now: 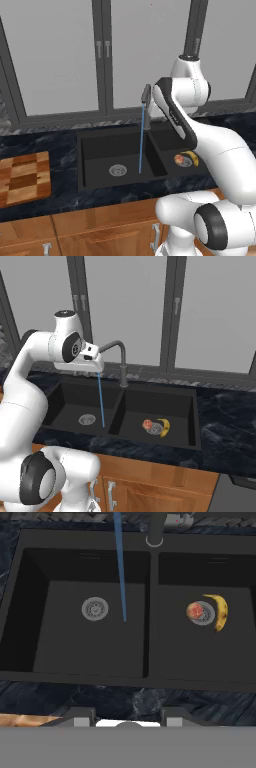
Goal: Pick the banana, peach from the sink and place them on the cutting board to airdry. Then turn off the sink faucet.
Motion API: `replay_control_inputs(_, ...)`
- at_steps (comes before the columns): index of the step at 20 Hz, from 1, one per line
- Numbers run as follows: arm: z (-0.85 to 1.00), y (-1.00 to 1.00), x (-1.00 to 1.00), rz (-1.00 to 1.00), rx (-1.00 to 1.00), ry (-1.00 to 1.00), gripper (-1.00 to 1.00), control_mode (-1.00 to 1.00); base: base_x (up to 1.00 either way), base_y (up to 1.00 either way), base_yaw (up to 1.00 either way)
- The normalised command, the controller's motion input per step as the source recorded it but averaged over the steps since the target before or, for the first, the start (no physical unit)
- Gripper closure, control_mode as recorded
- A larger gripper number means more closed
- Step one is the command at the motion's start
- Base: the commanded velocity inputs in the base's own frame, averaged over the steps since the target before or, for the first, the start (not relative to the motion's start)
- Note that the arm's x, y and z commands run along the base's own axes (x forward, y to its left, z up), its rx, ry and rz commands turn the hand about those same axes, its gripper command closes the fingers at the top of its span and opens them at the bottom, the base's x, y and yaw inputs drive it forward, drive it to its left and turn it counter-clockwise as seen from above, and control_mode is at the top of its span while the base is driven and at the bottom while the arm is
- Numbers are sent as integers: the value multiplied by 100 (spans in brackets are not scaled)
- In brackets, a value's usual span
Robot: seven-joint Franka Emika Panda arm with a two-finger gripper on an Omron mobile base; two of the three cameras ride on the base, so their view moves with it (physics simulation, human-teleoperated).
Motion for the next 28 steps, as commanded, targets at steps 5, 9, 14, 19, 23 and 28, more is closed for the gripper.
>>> replay_control_inputs(5,-6,-7,-1,0,0,0,-100,-100,0,0,0)
replay_control_inputs(9,-1,-34,3,0,0,0,-100,-100,0,0,0)
replay_control_inputs(14,0,-42,10,0,0,0,-100,-100,0,0,0)
replay_control_inputs(19,0,-37,13,0,-3,0,-100,-100,0,0,0)
replay_control_inputs(23,-10,-45,8,0,-2,0,-100,-100,0,0,0)
replay_control_inputs(28,-25,-52,4,0,0,0,-100,-100,0,0,0)
